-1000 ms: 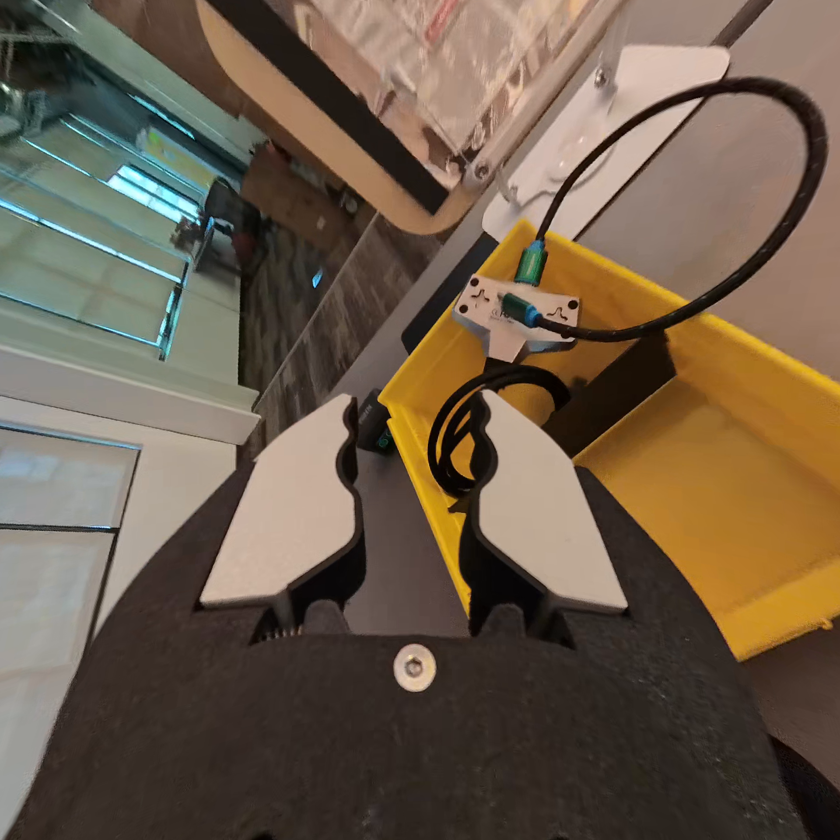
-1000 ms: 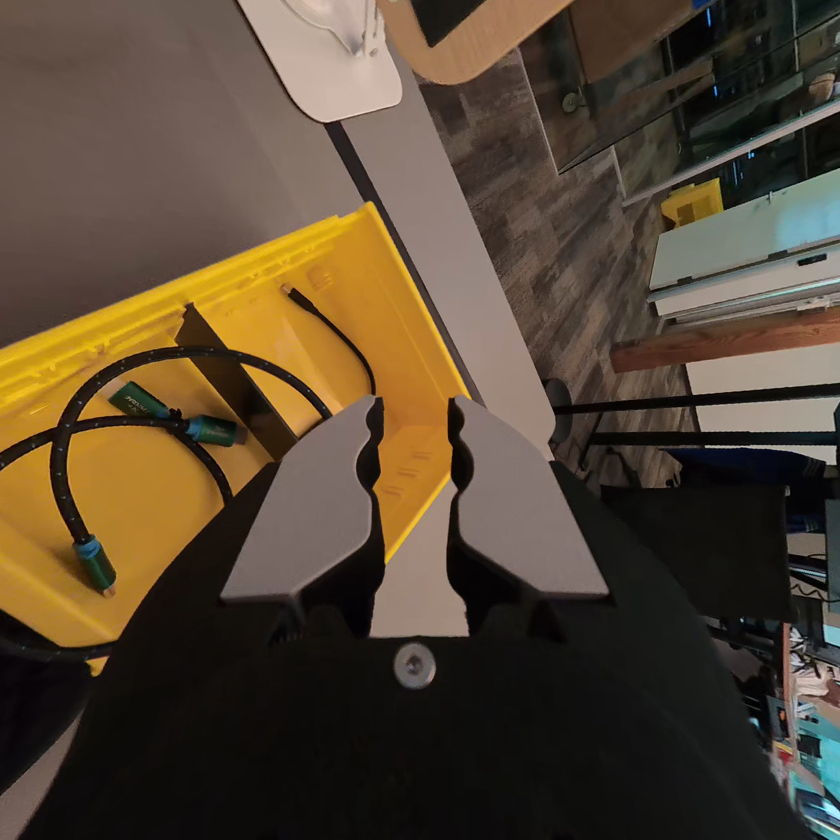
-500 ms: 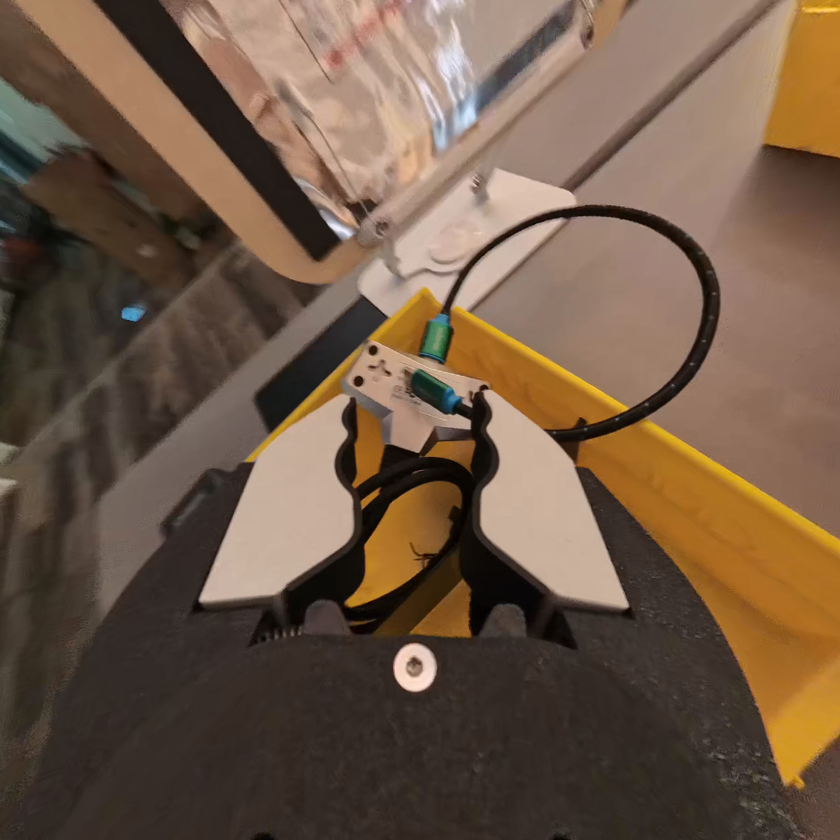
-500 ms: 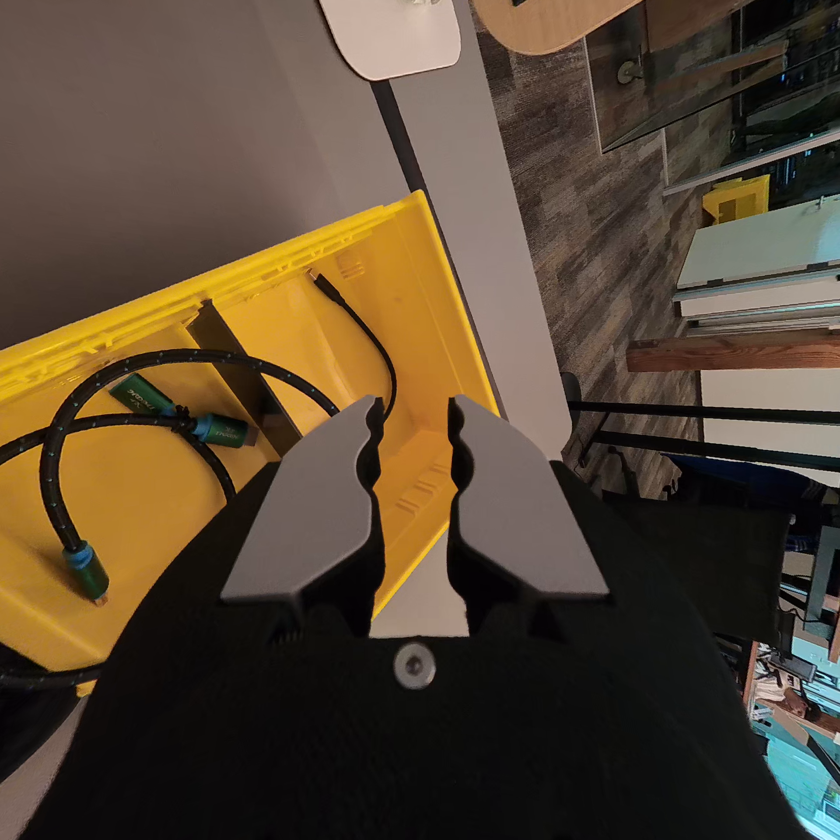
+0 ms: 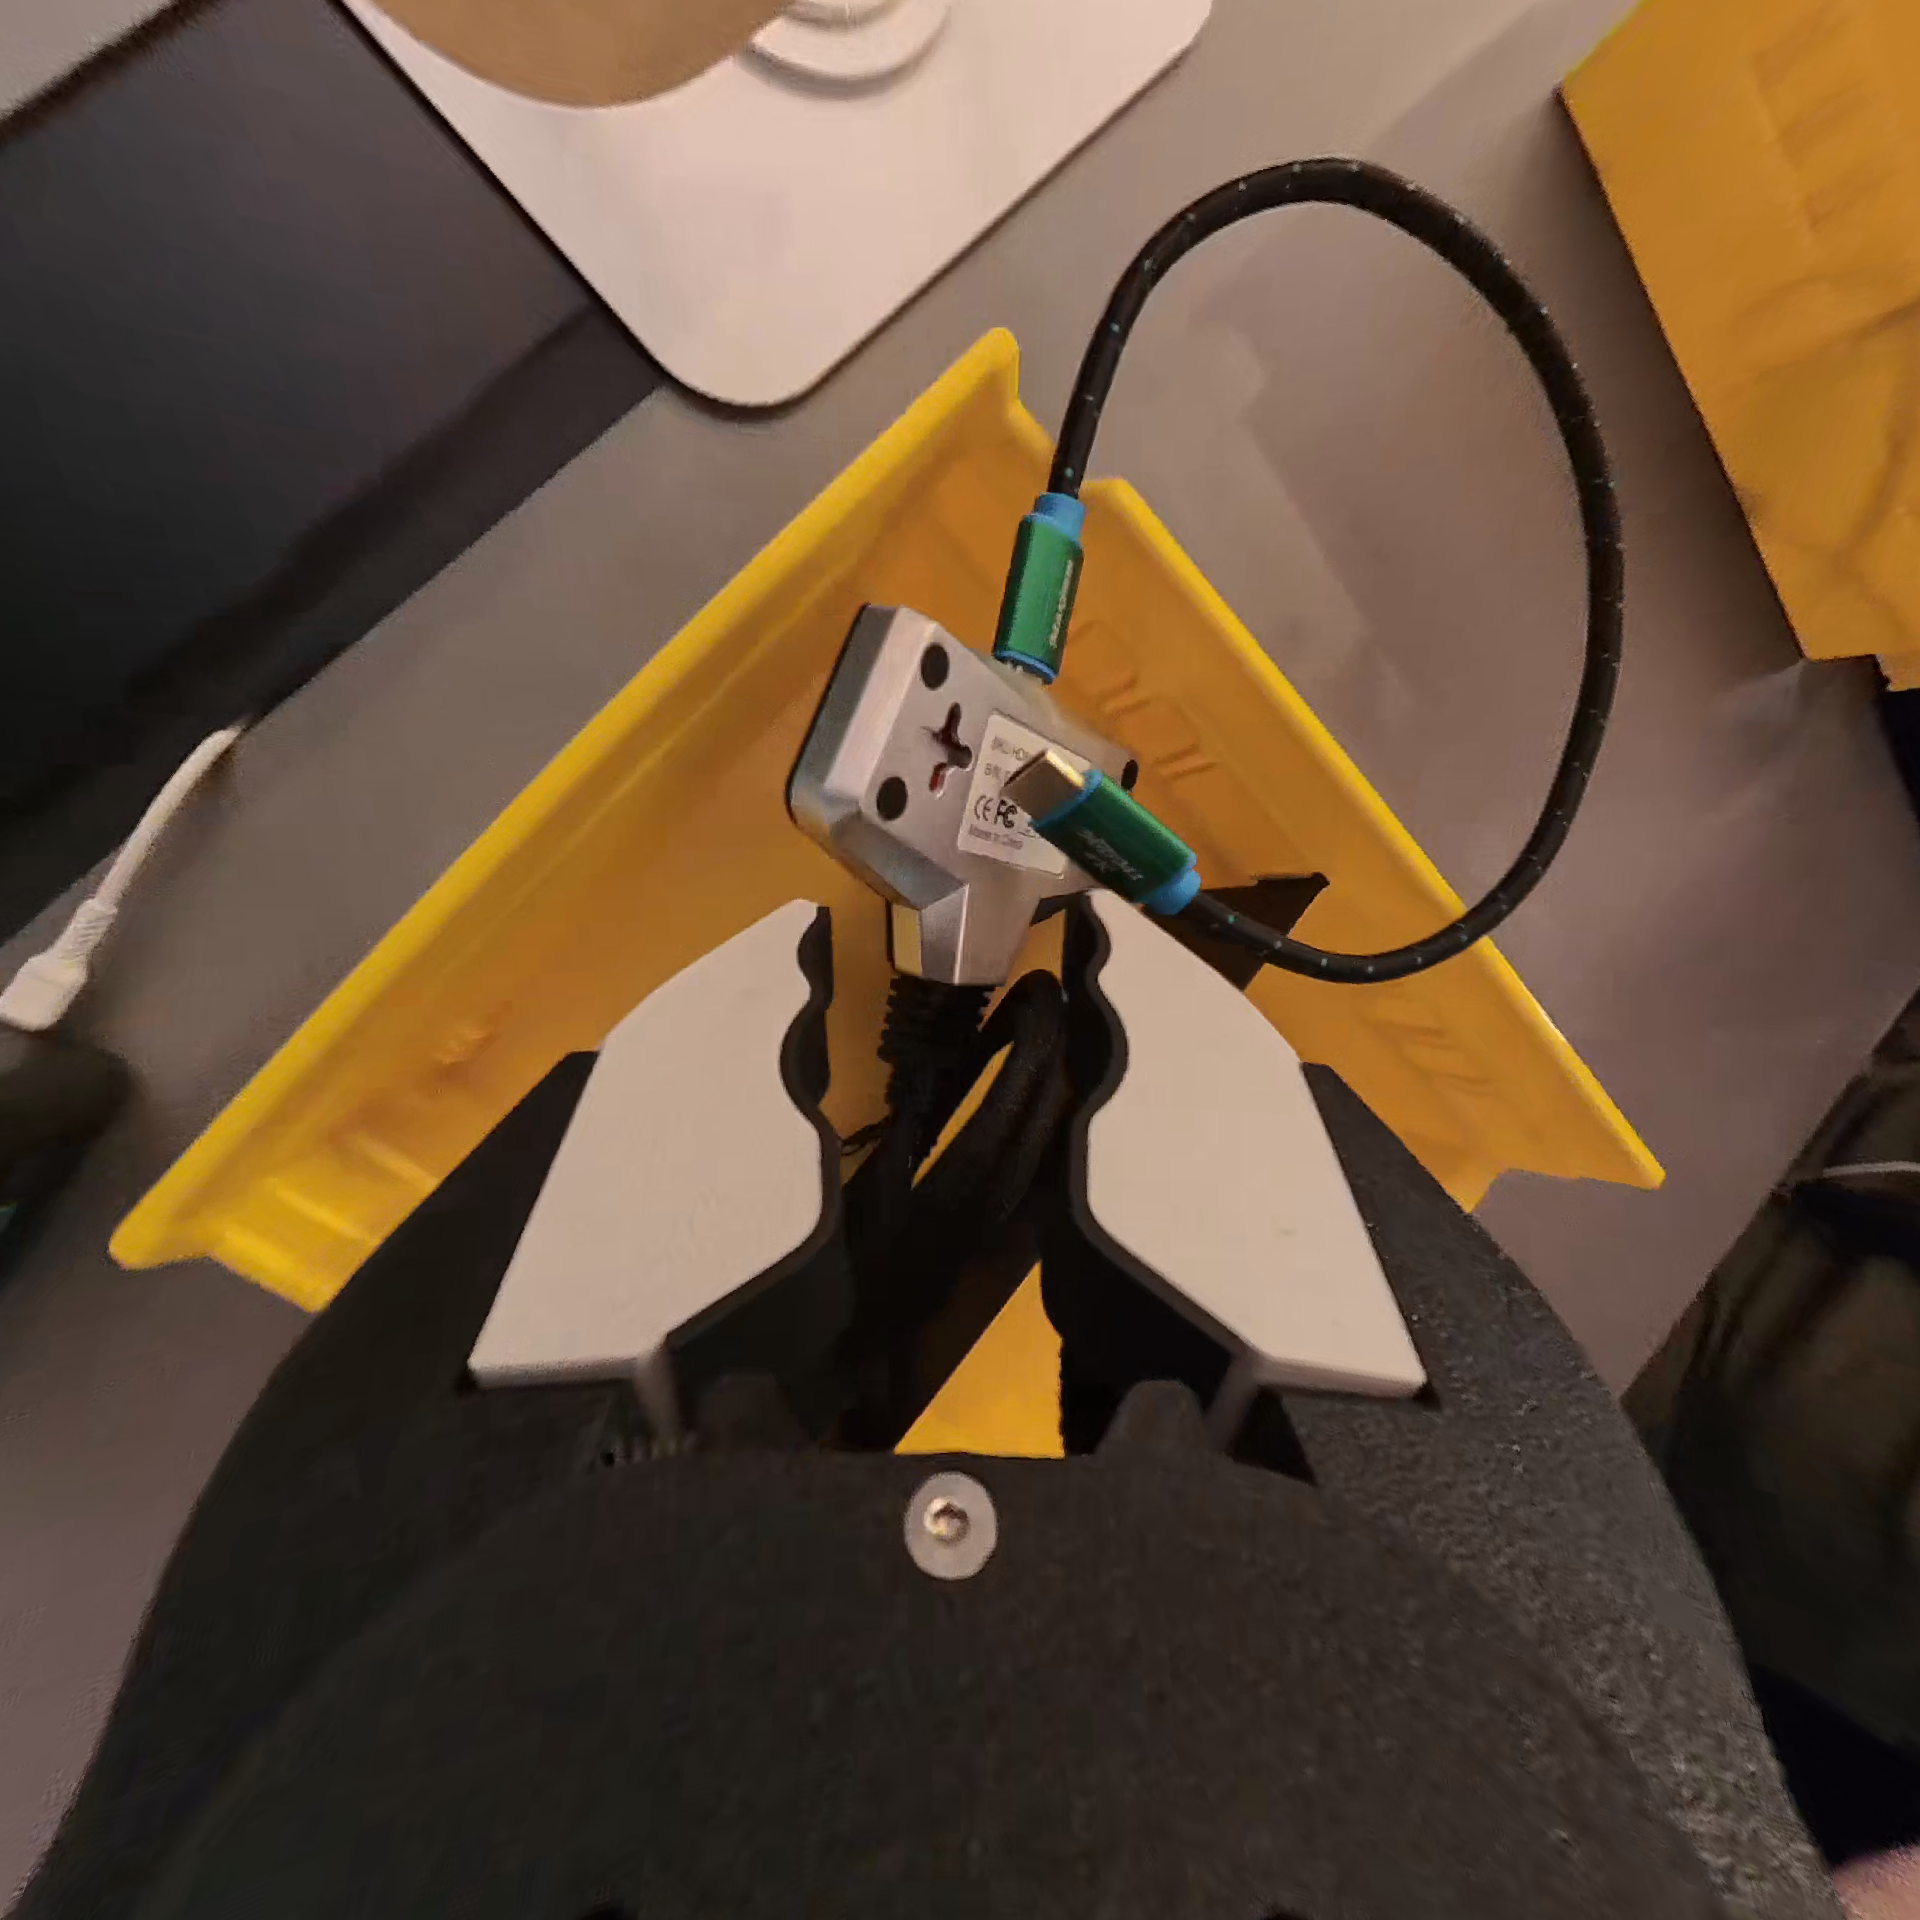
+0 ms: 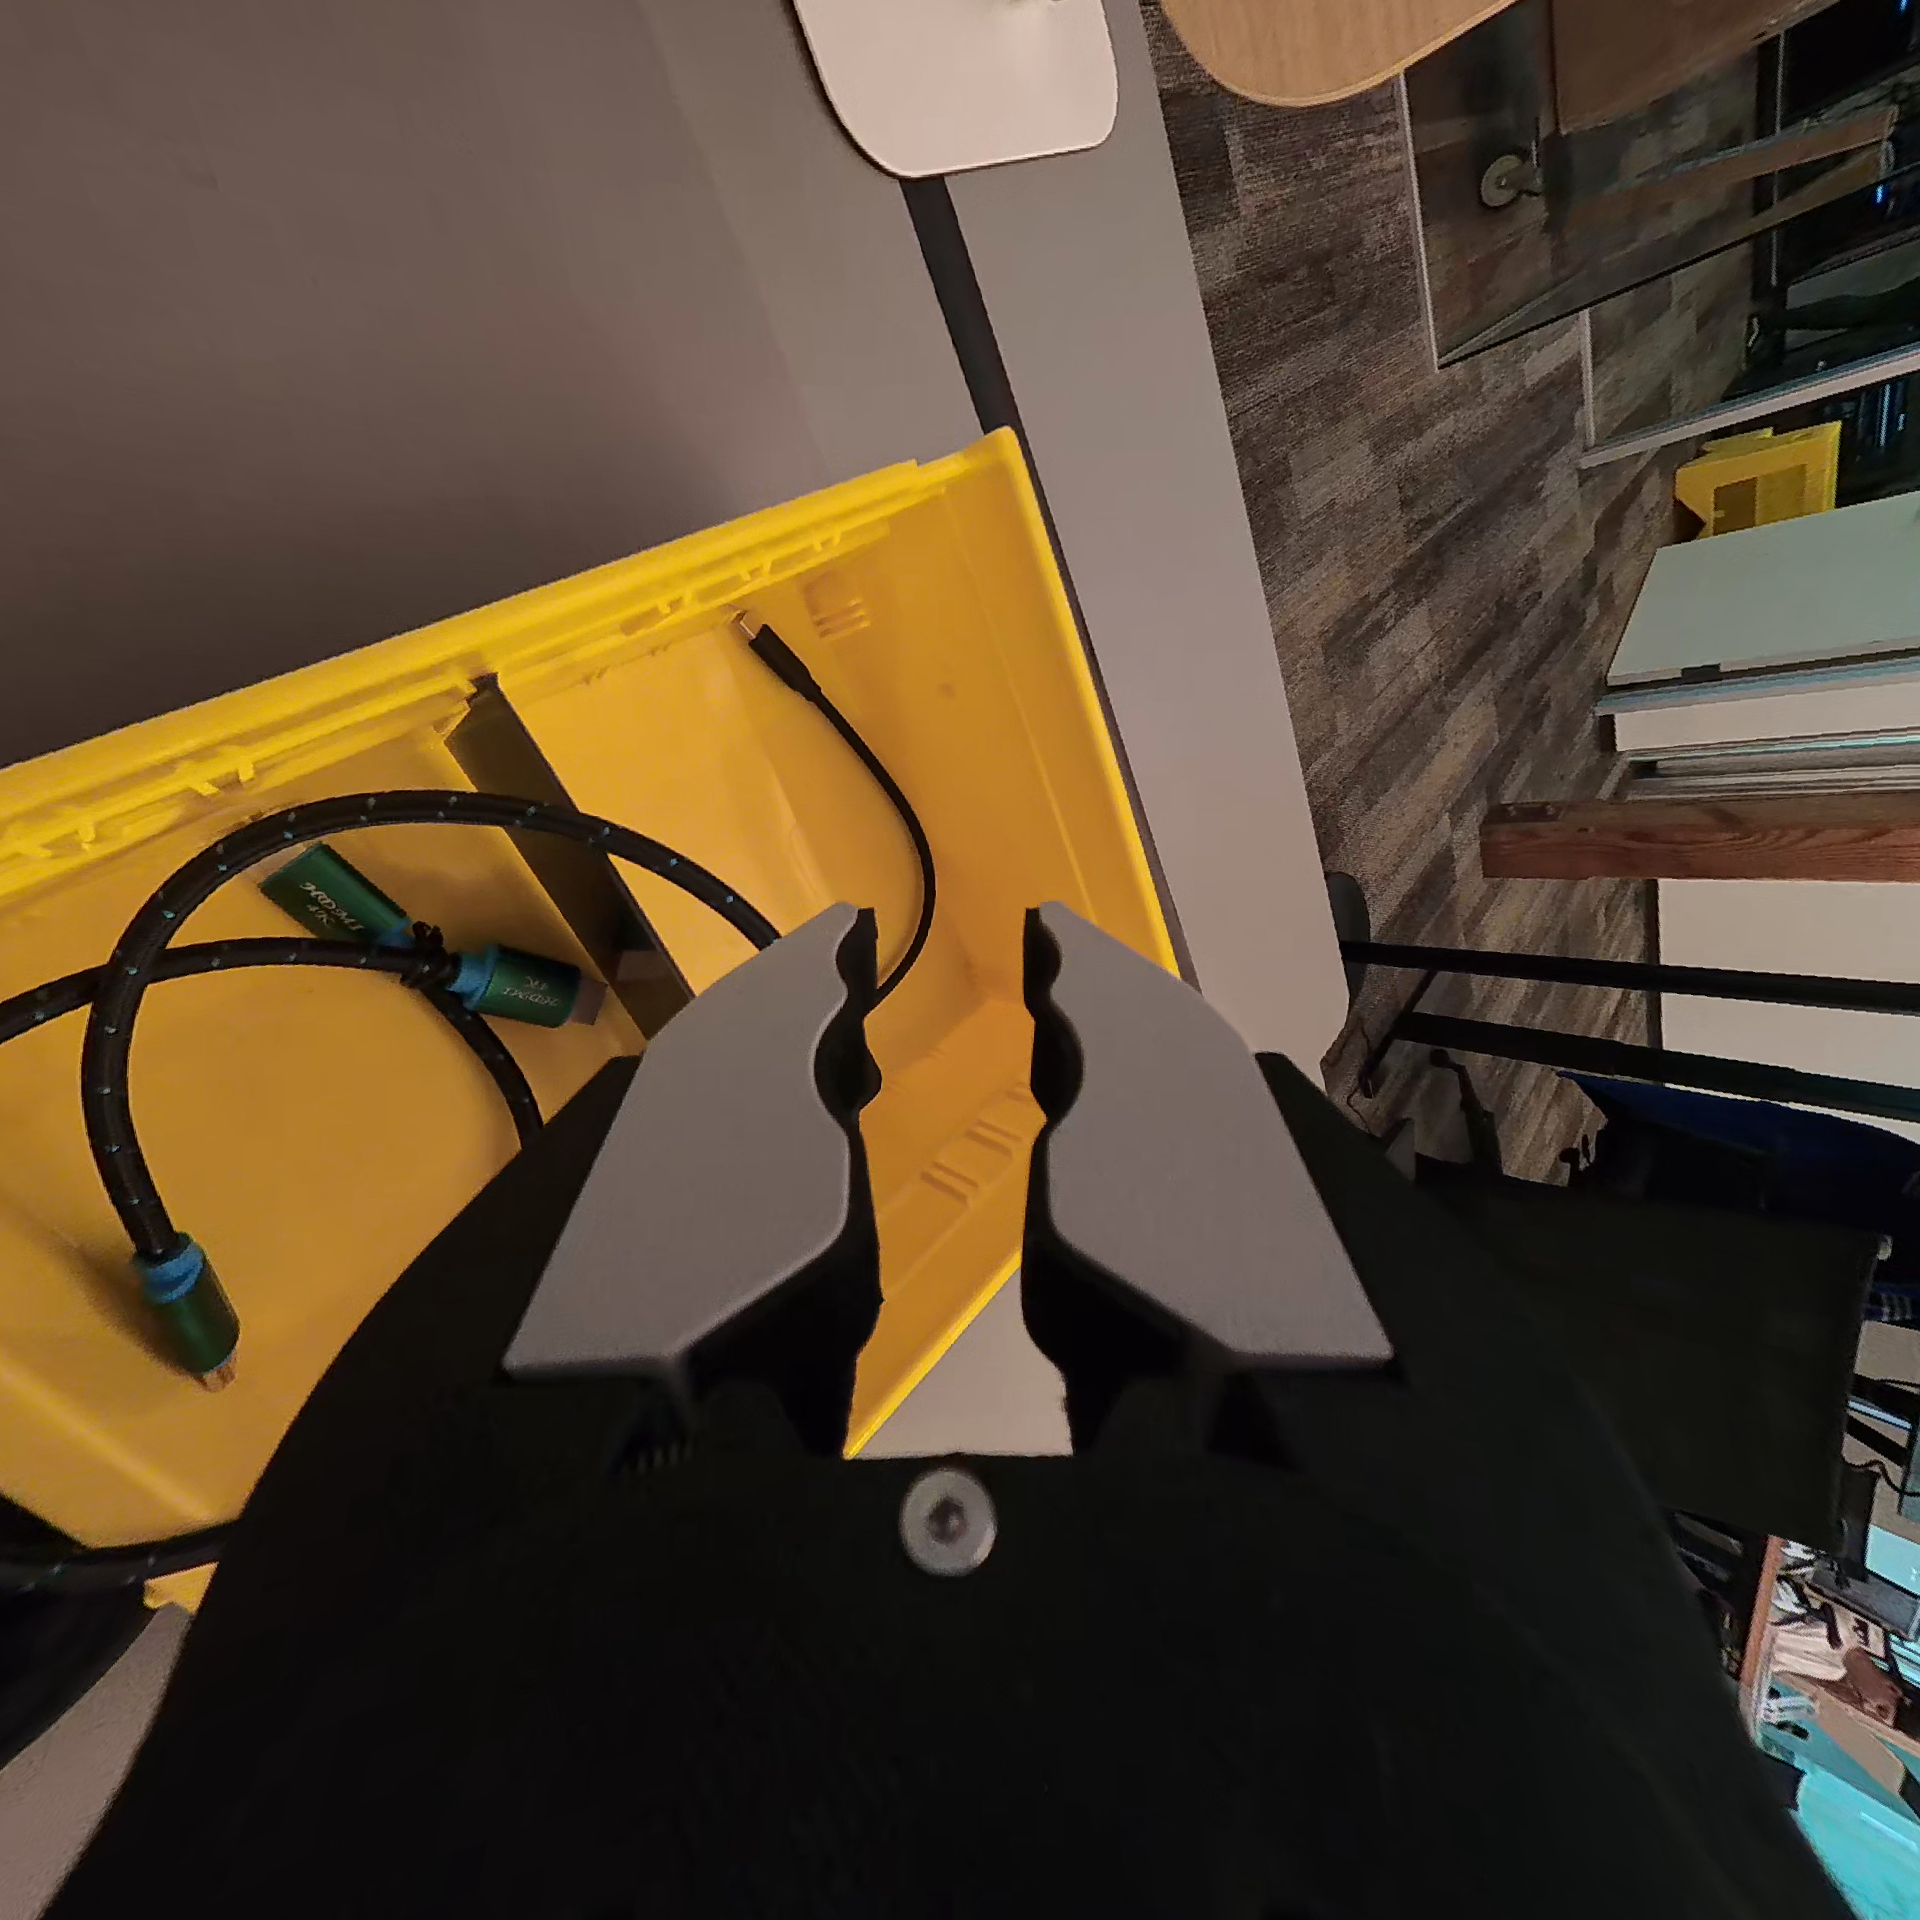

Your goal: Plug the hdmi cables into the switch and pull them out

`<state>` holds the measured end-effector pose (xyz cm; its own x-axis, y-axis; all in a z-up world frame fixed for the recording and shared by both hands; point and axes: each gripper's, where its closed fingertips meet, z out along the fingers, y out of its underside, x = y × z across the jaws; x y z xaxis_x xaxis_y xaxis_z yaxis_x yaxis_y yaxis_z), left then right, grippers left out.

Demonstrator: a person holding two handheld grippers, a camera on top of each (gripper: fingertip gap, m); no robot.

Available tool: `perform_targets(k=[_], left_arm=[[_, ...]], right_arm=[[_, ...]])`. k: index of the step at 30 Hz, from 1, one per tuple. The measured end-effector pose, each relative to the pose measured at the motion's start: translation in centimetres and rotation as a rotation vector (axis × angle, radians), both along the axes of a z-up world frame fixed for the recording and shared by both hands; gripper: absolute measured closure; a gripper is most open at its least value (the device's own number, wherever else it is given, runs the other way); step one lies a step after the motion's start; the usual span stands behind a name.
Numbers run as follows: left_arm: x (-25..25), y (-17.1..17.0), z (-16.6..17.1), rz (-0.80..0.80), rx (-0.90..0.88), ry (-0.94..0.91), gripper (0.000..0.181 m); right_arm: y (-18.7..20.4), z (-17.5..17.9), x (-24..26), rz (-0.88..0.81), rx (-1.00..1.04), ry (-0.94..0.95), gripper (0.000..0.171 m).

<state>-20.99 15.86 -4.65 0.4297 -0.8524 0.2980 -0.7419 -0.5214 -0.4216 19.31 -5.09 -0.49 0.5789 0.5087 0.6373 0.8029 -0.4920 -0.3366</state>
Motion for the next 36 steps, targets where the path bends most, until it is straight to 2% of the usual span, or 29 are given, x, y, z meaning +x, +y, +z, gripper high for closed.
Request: perform_targets(k=[5,12,17,23,26,31,36], left_arm=[[0.6,-0.1,-1.4,-0.081,-0.054,0.038,0.135],[0.3,0.4,-1.8,-0.103,-0.121,-0.015,0.145],[-0.3,0.8,-2.4,-0.129,-0.173,0.034,0.140],[1.2,0.0,-3.1,-0.232,-0.215,0.047,0.136],[1.6,-0.6,-3.9,-0.239,-0.298,0.045,0.135],[2.4,-1.7,-4.2,-0.236,-0.448,-0.018,0.146],[2.5,-2.0,-3.9,-0.268,-0.446,-0.053,0.157]], right_arm=[[0.0,0.0,0.2,0.003,0.003,0.003,0.143],[0.2,-0.4,0.1,0.016,-0.013,-0.010,0.143],[0.2,-0.7,0.0,0.020,-0.029,-0.025,0.143],[0.4,-1.2,0.2,0.015,-0.045,-0.037,0.144],[0.4,-1.5,0.3,0.017,-0.057,-0.051,0.144],[0.6,-1.8,0.2,0.024,-0.066,-0.056,0.145],[0.6,-2.1,0.1,0.035,-0.078,-0.069,0.146]])
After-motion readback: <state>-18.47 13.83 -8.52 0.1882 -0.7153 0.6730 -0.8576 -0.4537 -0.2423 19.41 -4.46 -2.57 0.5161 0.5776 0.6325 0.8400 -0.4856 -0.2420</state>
